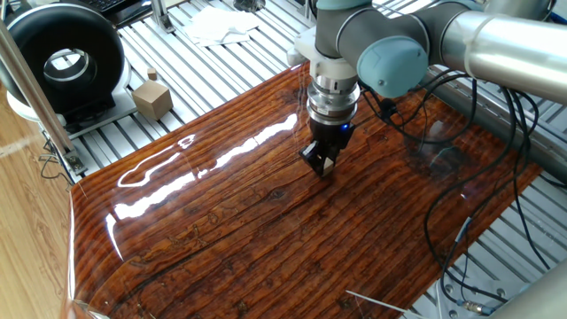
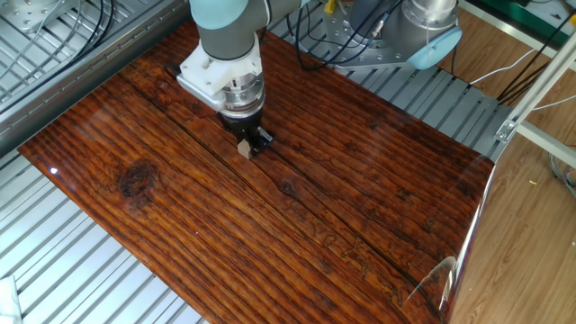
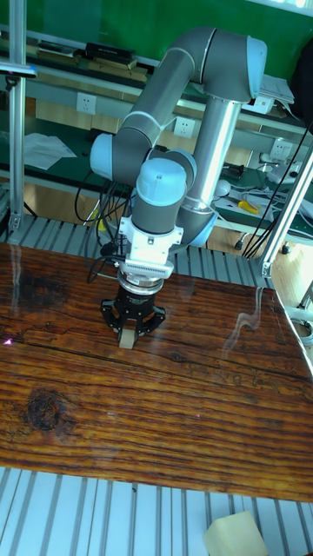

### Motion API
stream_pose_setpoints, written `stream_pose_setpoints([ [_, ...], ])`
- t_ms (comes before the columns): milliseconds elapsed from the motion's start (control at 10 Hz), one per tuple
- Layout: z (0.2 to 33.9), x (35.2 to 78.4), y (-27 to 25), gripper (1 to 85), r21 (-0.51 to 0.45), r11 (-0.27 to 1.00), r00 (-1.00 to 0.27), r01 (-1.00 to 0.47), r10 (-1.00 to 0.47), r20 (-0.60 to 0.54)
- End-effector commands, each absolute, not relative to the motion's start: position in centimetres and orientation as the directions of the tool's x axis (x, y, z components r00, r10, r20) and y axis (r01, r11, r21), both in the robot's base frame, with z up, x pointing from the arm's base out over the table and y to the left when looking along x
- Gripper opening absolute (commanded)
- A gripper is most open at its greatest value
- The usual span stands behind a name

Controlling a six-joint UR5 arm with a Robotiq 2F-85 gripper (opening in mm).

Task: Hold a small block with the gripper and sweep it from left to right on the table

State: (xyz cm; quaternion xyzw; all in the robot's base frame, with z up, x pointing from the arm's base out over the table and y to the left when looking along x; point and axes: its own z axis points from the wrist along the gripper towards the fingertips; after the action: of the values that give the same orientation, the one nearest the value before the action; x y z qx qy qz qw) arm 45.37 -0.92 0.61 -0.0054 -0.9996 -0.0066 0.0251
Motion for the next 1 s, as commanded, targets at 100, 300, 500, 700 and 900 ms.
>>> stream_pose_setpoints([
  [100,0.66,45.56,-0.59,1.0,0.029,0.999,-0.999,0.024,0.023,0.045],
  [300,0.69,45.72,-0.28,1.0,0.040,0.999,-0.999,0.026,0.024,0.040],
  [500,0.88,45.71,-0.16,1.0,0.038,0.999,-0.999,0.035,0.033,0.040],
  [700,0.74,45.93,-0.40,1.0,0.029,0.999,-0.999,0.036,0.035,0.030],
  [900,0.67,46.07,-0.05,1.0,0.028,0.999,-0.999,0.041,0.040,0.021],
])
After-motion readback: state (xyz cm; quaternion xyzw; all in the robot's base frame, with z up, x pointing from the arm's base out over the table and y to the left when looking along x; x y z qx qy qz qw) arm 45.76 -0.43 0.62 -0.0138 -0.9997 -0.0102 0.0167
